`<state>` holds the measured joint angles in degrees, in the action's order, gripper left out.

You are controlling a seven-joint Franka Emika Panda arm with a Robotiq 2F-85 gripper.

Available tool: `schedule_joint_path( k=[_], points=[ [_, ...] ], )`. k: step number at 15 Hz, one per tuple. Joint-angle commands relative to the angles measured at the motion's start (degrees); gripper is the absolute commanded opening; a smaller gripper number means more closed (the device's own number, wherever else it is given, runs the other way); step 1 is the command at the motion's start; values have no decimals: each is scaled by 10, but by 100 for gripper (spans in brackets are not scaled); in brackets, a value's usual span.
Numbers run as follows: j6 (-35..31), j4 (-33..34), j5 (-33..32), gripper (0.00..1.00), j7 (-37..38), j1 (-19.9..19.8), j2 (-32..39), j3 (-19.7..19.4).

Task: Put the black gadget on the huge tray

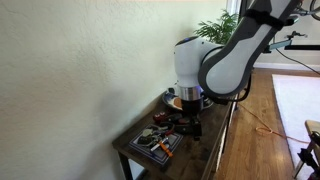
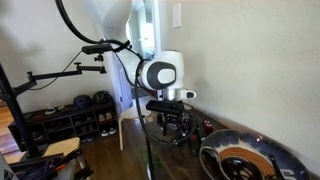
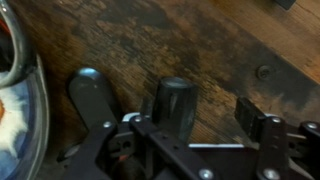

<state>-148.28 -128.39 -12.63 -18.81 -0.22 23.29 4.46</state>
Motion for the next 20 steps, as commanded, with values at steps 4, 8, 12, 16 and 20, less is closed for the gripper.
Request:
schedule_joint_path(
  k=[4,8,12,16,20],
  points=[
    [11,-21,-6,100,-15,13,-41,13],
    [4,-17,-6,100,-17,11,-25,8],
    [4,-16,-19,100,-9,13,-22,-6],
    [-1,-12,-15,75,-8,10,-15,-11],
    [-1,-10,-11,53,-7,8,-9,-12]
  ],
)
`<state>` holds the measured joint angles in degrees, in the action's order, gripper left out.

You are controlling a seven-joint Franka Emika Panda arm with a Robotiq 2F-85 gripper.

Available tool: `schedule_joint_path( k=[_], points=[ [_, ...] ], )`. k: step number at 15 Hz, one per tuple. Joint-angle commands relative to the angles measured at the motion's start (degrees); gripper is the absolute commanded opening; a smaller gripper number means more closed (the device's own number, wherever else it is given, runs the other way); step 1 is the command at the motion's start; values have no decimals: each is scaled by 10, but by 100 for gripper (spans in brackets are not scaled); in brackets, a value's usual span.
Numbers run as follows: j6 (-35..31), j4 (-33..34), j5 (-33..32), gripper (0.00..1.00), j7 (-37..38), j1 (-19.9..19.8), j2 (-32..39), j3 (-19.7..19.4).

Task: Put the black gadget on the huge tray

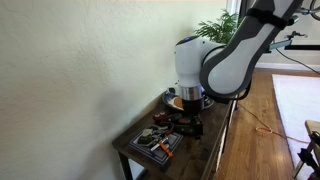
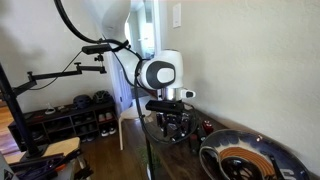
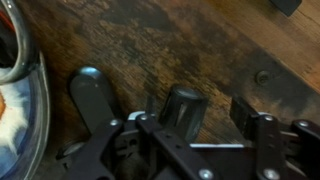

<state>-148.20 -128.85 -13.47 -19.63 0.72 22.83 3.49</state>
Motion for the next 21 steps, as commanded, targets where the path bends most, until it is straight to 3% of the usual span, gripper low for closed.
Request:
schedule_joint_path(
  k=[1,6,21],
  points=[
    [-2,-5,-3,47,1,-1,-5,-3],
    [-3,-6,0,16,0,-4,-7,-3],
    [-11,-61,-38,16,70,2,-89,-50]
  ],
)
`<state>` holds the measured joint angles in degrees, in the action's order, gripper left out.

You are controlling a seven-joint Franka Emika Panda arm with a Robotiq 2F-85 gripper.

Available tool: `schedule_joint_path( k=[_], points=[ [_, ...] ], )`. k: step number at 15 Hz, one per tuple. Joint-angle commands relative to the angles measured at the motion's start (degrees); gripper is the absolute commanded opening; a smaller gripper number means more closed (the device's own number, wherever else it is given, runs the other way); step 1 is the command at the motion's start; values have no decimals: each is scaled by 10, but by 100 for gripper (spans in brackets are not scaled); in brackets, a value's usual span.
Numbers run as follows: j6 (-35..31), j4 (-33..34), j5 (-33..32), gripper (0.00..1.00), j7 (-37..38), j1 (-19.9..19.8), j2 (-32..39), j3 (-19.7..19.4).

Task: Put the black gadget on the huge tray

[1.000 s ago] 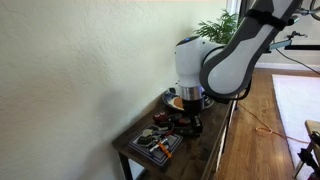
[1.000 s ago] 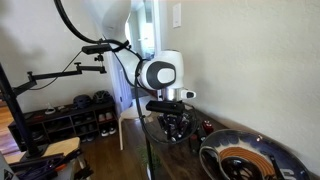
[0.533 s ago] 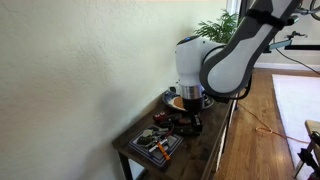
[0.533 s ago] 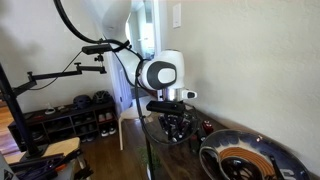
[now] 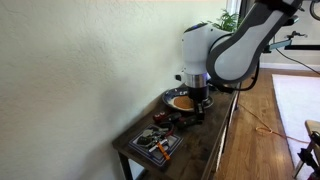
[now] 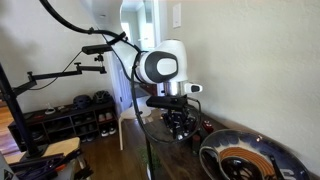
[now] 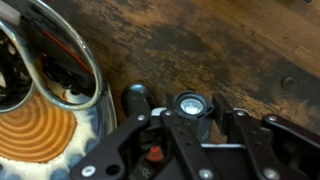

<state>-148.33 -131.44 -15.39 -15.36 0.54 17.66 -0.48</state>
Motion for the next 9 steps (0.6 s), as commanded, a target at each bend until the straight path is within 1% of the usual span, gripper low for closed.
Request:
schedule_joint_path(
  k=[1,5,9],
  points=[
    [-10,-34,-16,16,25,2,-36,-8],
    [-4,-21,10,16,3,-1,1,12],
    [7,-16,5,16,3,6,24,23]
  ],
)
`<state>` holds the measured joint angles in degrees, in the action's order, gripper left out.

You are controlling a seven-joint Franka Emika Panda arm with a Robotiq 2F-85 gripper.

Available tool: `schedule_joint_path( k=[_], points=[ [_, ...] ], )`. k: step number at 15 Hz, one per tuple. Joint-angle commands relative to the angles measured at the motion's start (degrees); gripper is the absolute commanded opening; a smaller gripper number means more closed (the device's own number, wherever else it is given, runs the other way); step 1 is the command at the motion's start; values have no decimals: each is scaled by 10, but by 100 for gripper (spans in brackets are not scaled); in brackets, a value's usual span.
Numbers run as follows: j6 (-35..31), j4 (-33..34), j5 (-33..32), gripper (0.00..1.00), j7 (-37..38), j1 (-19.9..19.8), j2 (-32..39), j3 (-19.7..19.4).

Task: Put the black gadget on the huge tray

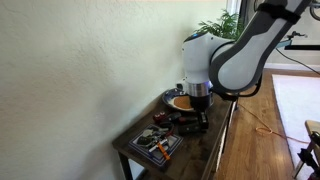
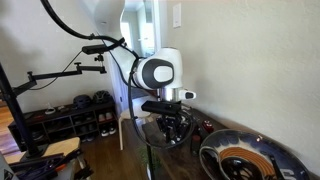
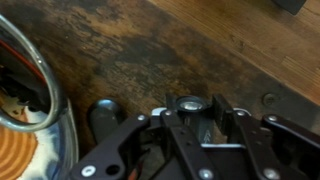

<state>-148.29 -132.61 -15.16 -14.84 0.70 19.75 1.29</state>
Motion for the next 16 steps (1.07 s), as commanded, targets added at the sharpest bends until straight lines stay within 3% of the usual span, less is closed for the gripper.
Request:
schedule_joint_path(
  k=[1,3,4,5,7,12,16],
  points=[
    [7,-7,1,16,0,5,1,5],
    [7,-12,-5,16,7,7,-9,2],
    [7,-15,-7,25,11,8,-16,0],
    [8,-17,-10,65,14,9,-22,-2],
    [13,-19,-16,68,19,12,-37,-4],
    [15,-14,-12,98,19,11,-55,-2],
    [12,2,5,100,5,5,-40,5]
  ],
)
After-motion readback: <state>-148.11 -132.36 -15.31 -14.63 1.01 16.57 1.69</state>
